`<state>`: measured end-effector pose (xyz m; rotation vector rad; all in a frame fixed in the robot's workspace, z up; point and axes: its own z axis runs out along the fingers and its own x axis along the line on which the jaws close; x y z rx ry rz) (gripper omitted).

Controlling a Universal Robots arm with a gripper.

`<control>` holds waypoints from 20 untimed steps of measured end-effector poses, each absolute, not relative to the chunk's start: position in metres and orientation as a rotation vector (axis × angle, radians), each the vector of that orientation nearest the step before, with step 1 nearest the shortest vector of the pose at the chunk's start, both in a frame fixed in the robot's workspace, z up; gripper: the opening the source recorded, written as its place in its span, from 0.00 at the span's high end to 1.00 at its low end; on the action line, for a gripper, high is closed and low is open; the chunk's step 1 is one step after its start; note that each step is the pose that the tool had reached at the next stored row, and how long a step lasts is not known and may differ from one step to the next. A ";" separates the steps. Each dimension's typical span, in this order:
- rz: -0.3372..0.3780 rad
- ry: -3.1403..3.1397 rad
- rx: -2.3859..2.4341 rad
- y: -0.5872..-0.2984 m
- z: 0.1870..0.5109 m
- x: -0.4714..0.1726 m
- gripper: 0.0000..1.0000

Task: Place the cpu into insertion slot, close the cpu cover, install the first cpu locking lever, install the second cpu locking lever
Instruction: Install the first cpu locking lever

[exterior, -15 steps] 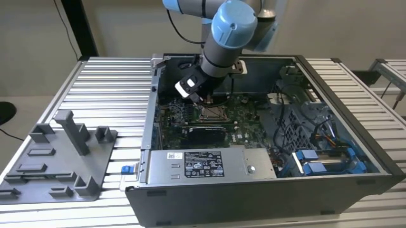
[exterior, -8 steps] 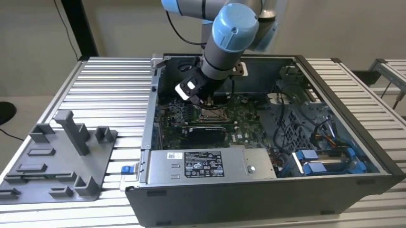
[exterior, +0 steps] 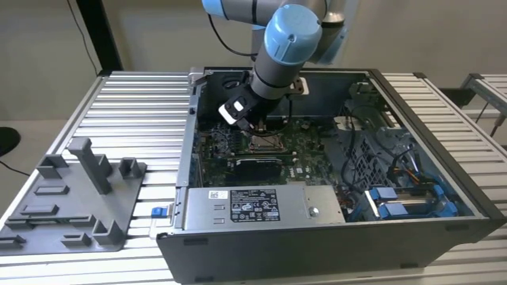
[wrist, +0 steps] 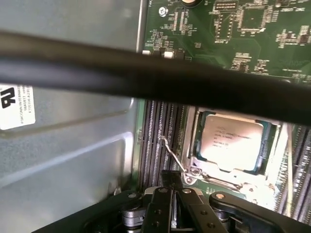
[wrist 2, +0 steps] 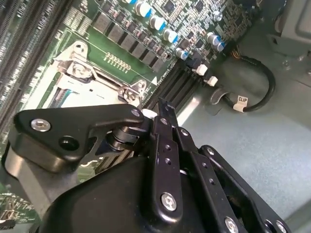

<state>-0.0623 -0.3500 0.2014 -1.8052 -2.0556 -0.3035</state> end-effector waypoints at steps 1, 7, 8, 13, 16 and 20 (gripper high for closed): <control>-0.303 -2.056 -1.805 -0.350 0.201 -0.062 1.00; -0.297 -2.059 -1.809 -0.350 0.201 -0.062 1.00; -0.297 -2.059 -1.810 -0.350 0.200 -0.062 1.00; -0.295 -2.057 -1.811 -0.350 0.200 -0.061 1.00; -0.295 -2.057 -1.811 -0.351 0.200 -0.061 1.00; -0.295 -2.056 -1.814 -0.351 0.200 -0.061 1.00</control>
